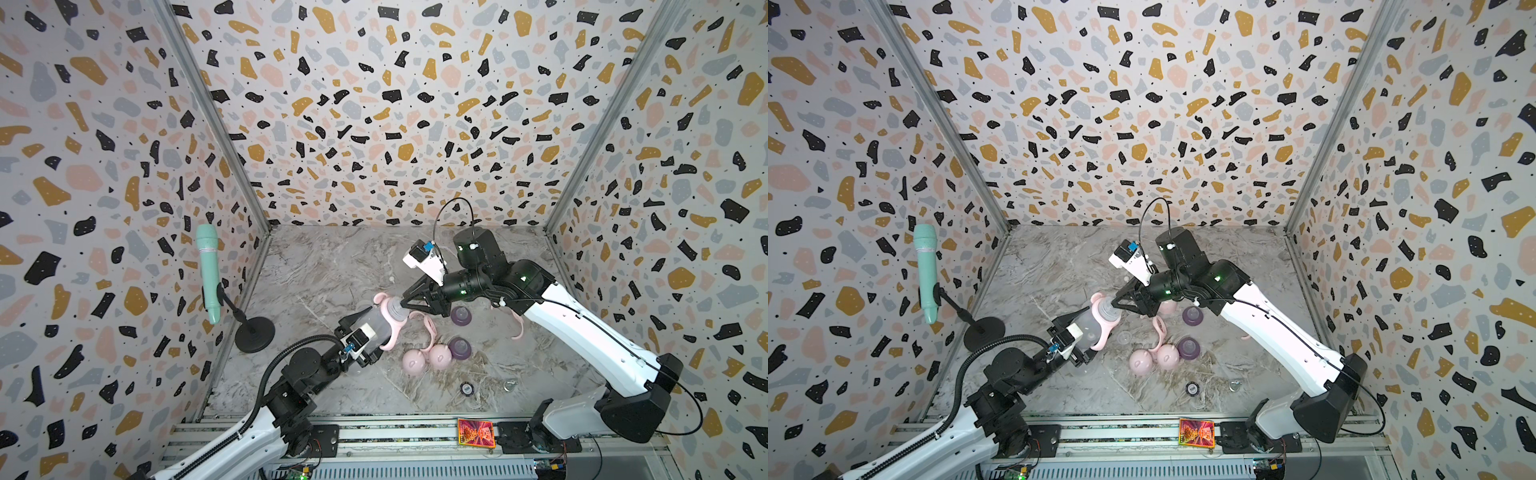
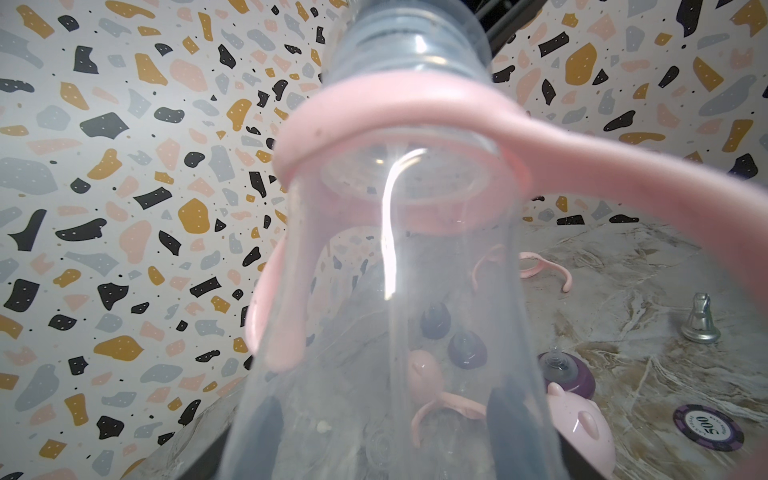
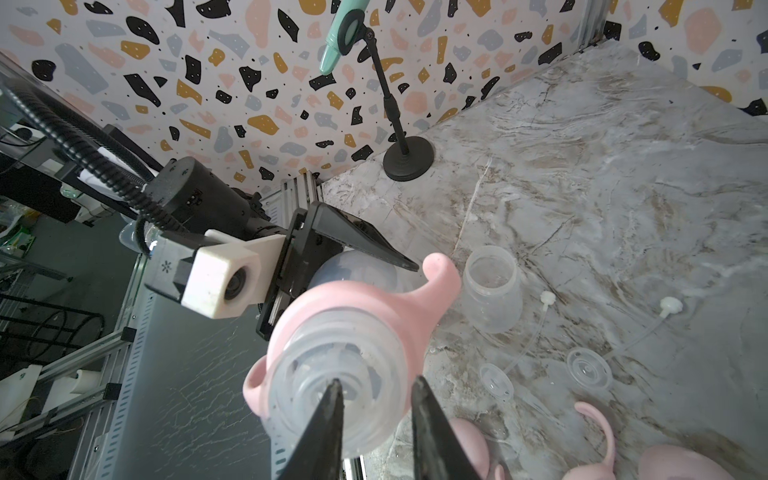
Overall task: Assemble the baby bottles
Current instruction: Place the straw into the baby bottle.
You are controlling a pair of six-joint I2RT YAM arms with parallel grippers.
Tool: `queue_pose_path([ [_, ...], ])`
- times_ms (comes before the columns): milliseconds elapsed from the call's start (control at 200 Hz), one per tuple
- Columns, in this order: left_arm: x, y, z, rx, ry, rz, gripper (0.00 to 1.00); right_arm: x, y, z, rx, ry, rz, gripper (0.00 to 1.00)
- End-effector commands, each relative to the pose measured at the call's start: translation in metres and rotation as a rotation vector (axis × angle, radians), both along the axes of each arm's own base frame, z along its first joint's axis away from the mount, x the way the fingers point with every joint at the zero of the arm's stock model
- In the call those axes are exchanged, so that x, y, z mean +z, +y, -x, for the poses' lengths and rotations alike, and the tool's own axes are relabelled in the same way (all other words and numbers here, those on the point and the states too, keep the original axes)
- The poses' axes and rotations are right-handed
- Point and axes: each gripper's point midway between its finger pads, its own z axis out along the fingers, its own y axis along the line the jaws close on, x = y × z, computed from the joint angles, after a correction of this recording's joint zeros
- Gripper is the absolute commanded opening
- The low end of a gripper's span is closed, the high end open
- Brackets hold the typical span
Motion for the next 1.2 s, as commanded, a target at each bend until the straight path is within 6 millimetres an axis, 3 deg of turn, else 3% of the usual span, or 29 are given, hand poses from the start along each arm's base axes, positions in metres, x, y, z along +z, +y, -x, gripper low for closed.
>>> queue_pose_path([
  [0,0.062,0.003,0.016,-0.049,-0.146,0.135,0.14,-0.006,-0.002,0.000,-0.013,-0.024,0.022,0.29],
  [466,0.054,-0.015,0.023,-0.156,-0.103,0.092,0.14,0.025,-0.014,-0.007,-0.078,-0.150,-0.023,0.29],
  [736,0.051,-0.019,0.021,-0.166,-0.097,0.086,0.14,0.058,-0.021,0.004,-0.051,-0.182,-0.113,0.32],
  [1081,0.049,-0.018,0.019,-0.151,-0.093,0.088,0.14,0.045,-0.030,0.006,-0.057,-0.159,-0.082,0.34],
  [1106,0.050,-0.017,0.019,-0.145,-0.093,0.091,0.14,0.047,-0.032,0.004,-0.070,-0.164,-0.085,0.34],
  [1196,0.052,-0.012,0.017,-0.122,-0.092,0.112,0.14,0.048,-0.052,-0.021,-0.212,-0.165,-0.077,0.52],
])
